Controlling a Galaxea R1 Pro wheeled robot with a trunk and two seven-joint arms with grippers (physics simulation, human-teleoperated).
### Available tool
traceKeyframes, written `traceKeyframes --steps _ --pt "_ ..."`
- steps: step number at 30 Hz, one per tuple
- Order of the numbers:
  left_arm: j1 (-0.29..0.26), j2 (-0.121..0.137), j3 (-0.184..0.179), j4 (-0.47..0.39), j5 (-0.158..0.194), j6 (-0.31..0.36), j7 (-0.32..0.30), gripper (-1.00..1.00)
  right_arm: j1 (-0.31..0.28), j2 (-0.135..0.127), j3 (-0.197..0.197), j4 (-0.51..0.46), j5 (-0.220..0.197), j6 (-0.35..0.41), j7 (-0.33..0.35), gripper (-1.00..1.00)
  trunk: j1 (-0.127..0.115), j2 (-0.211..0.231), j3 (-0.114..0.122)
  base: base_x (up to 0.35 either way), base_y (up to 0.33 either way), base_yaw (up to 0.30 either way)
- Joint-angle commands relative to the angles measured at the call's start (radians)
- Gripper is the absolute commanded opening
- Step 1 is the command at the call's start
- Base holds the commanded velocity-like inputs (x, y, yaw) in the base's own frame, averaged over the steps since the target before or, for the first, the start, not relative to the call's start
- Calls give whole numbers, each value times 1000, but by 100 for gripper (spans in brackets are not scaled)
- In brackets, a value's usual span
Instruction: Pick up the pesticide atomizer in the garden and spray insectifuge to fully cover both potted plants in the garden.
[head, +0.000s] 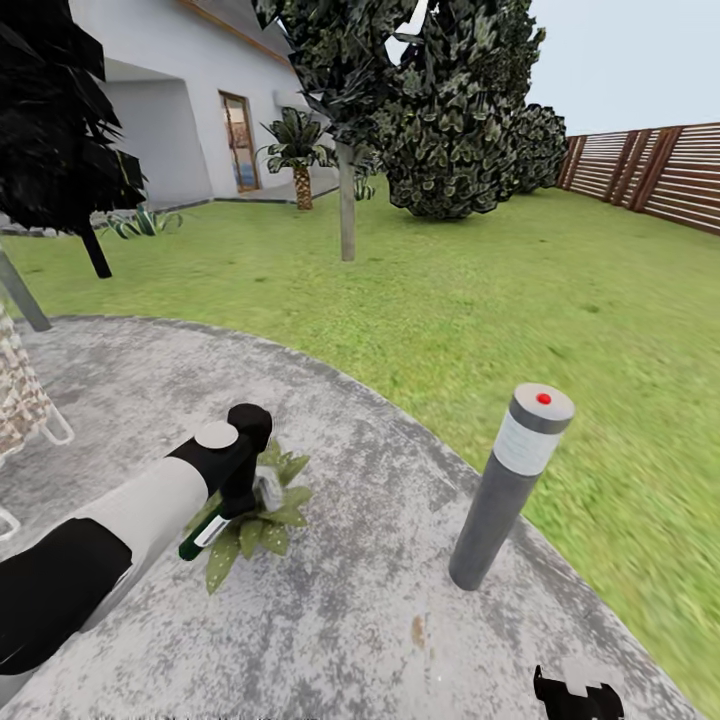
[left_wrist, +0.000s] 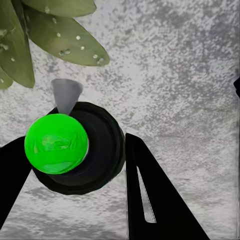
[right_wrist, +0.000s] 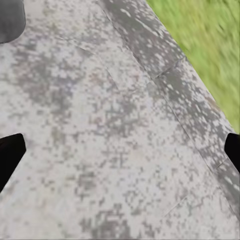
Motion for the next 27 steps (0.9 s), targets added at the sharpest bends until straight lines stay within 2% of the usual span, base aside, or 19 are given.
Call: traceKeyframes --steps 1,5,10,12,17,19,20,23,25,27 --pt "0 1 -5 -2 -6 10 -9 -100 -1 0 -7 1 11 -3 -3 100 0 0 -1 0 0 276" --pt "3 10 1 -2 -4 10 -9 -100 -1 1 -7 1 11 -3 -3 100 0 0 -1 0 0 276" --pt "7 45 5 1 -2 9 -9 -100 -1 1 -7 1 11 -3 -3 100 0 0 -1 -17 0 277" --pt "9 57 6 1 2 9 -9 -100 -1 1 -7 2 11 -3 -3 100 0 0 -1 -232 0 277" --pt "30 70 8 3 16 7 -9 -100 -1 1 -7 3 11 -3 -3 100 0 0 -1 -317 0 277" --pt "47 77 19 1 24 7 -9 -100 -1 1 -7 3 11 -3 -2 100 0 0 -1 -334 0 277" --pt "53 80 31 0 25 7 -9 -100 -1 1 -7 2 11 -3 -2 100 0 0 -1 -335 0 277" --pt "80 84 113 -2 29 2 17 -100 -1 1 -7 3 11 -3 -1 100 0 0 -1 -335 0 277" --pt "111 84 198 -3 33 -3 79 -100 -1 1 -7 3 11 -3 -1 100 0 0 -1 -335 0 276" --pt "149 80 266 -5 34 -11 130 -100 -1 1 -7 3 11 -3 0 100 0 0 -1 -336 0 275"
